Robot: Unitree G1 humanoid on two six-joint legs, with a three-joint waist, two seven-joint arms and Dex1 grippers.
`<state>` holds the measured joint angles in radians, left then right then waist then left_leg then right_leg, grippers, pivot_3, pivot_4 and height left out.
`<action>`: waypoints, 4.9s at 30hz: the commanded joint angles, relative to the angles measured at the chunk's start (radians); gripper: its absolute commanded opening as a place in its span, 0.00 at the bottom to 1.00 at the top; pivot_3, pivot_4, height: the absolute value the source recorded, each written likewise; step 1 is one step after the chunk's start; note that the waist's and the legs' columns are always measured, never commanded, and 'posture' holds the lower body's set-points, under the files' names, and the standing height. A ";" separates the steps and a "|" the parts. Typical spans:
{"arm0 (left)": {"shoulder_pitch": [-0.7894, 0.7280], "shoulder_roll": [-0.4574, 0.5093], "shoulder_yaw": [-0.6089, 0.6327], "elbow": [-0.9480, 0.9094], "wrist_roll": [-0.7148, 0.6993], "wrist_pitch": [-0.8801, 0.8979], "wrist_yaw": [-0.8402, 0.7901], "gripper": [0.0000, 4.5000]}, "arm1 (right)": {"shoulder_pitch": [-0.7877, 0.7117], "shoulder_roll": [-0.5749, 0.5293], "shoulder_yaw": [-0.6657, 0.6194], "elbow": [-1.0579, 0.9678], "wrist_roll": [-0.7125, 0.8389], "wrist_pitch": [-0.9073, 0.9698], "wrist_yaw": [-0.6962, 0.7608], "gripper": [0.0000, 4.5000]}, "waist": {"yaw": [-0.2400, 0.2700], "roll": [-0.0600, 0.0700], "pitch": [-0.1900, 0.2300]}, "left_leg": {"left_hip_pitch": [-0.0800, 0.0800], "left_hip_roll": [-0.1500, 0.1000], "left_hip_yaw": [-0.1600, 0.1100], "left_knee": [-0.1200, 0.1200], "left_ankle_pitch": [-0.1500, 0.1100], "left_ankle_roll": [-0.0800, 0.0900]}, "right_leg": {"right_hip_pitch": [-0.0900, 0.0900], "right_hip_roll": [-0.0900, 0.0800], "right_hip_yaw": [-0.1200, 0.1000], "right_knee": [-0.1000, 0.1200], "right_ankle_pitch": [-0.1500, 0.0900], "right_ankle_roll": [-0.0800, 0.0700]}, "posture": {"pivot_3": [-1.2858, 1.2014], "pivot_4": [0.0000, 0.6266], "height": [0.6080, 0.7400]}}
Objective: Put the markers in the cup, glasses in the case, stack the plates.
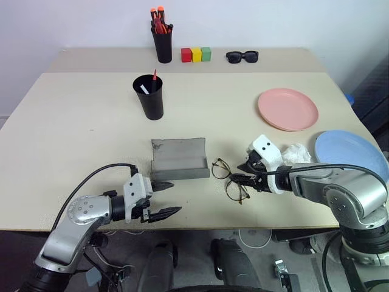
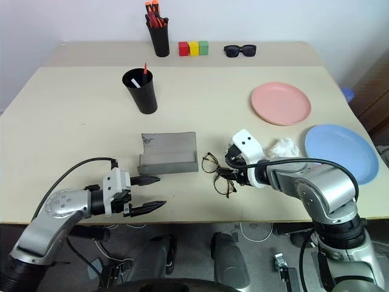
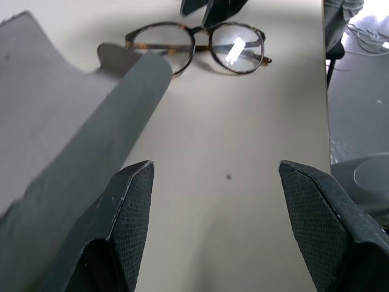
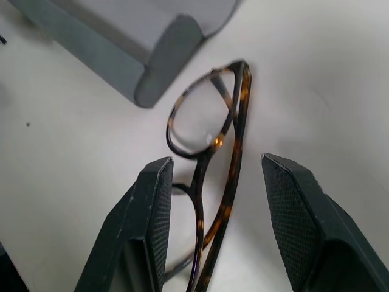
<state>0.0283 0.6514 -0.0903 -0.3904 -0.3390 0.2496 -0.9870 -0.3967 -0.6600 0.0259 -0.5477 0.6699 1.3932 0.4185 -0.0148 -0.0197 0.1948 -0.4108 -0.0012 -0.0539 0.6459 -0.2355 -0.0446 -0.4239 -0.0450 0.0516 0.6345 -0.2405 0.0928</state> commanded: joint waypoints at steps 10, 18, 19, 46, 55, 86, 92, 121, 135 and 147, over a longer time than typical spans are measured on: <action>-0.085 0.005 -0.012 -0.064 -0.023 0.077 0.027 0.75 | 0.003 0.037 -0.001 -0.032 -0.017 0.048 -0.057 0.22 | -0.002 0.000 0.000 | 0.000 0.000 0.000 0.000 0.000 0.000 | 0.000 0.000 0.000 0.000 0.000 0.000 | 0.52 0.24 1.00; -0.091 0.016 0.006 -0.089 -0.039 0.125 0.040 0.75 | -0.005 0.019 -0.008 -0.040 -0.021 0.052 -0.050 0.01 | -0.002 0.000 0.000 | 0.000 0.000 0.000 0.000 0.000 0.000 | 0.000 0.000 0.000 0.000 0.000 0.000 | 0.52 0.24 1.00; -0.092 0.016 0.010 -0.087 -0.041 0.129 0.045 0.75 | -0.008 0.003 -0.002 -0.045 -0.026 0.043 -0.044 0.01 | -0.002 0.000 0.000 | 0.000 0.000 0.000 0.000 0.000 0.000 | 0.000 0.000 0.000 0.000 0.000 0.000 | 0.52 0.24 1.00; 0.147 0.067 0.453 0.027 -0.192 0.085 0.049 0.75 | -0.492 0.282 0.451 0.448 -0.397 -0.616 0.250 0.01 | -0.022 0.000 0.000 | 0.000 0.001 0.000 -0.002 -0.001 0.001 | -0.001 -0.003 -0.001 -0.001 0.001 -0.001 | 0.52 0.24 1.00; 0.165 0.084 0.450 -0.004 -0.199 0.097 0.060 0.75 | -0.393 0.228 0.490 0.401 -0.470 -0.590 0.302 0.01 | -0.029 0.001 0.000 | 0.000 0.001 -0.001 -0.003 -0.001 0.001 | -0.001 -0.001 -0.001 -0.001 0.001 -0.001 | 0.52 0.24 1.00; -0.610 -0.095 0.053 0.346 -0.037 0.361 0.300 0.01 | -0.106 0.053 0.213 0.052 -0.486 -0.637 0.327 0.74 | 0.000 -0.001 0.000 | 0.000 -0.003 -0.003 0.000 0.000 0.001 | 0.002 0.000 -0.003 -0.001 0.005 0.006 | 0.52 0.24 1.00; -0.836 -0.160 -0.056 0.526 0.049 0.469 0.322 0.01 | 0.042 0.018 0.125 -0.063 -0.494 -0.742 0.292 0.74 | -0.007 -0.001 0.000 | 0.001 -0.003 -0.003 0.000 0.000 0.001 | 0.001 0.001 -0.002 0.000 0.004 0.007 | 0.52 0.24 1.00; -0.714 0.051 -0.131 0.303 0.014 0.527 -0.116 0.01 | 0.166 0.004 0.059 0.007 -0.478 -0.899 0.311 0.74 | -0.002 -0.001 0.000 | 0.000 -0.002 -0.002 0.000 0.000 0.001 | 0.002 0.000 -0.001 0.000 0.002 0.004 | 0.52 0.24 1.00; -0.413 0.135 -0.082 0.137 0.039 0.304 -0.116 0.01 | 0.073 0.031 0.070 0.131 -0.502 -0.852 0.263 0.74 | -0.002 -0.001 0.000 | 0.001 -0.002 -0.001 0.001 0.000 0.001 | 0.002 0.000 -0.001 0.000 0.002 0.003 | 0.52 0.24 1.00; -0.357 -0.039 0.118 0.038 -0.195 0.291 -0.013 0.01 | -0.139 -0.006 0.059 0.477 -0.692 -0.790 0.047 0.74 | -0.002 0.000 0.000 | 0.001 -0.002 -0.001 0.001 0.000 0.001 | 0.002 0.000 -0.001 0.000 0.004 0.005 | 0.52 0.24 1.00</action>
<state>-0.3396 0.6201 0.0140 -0.2980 -0.4987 0.5520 -1.0005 -0.4973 -0.6476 0.1000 -0.1279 0.0341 0.6379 0.5073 -0.0164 -0.0199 0.1949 -0.4101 -0.0034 -0.0545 0.6473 -0.2359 -0.0439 -0.4215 -0.0456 0.0510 0.6342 -0.2368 0.0980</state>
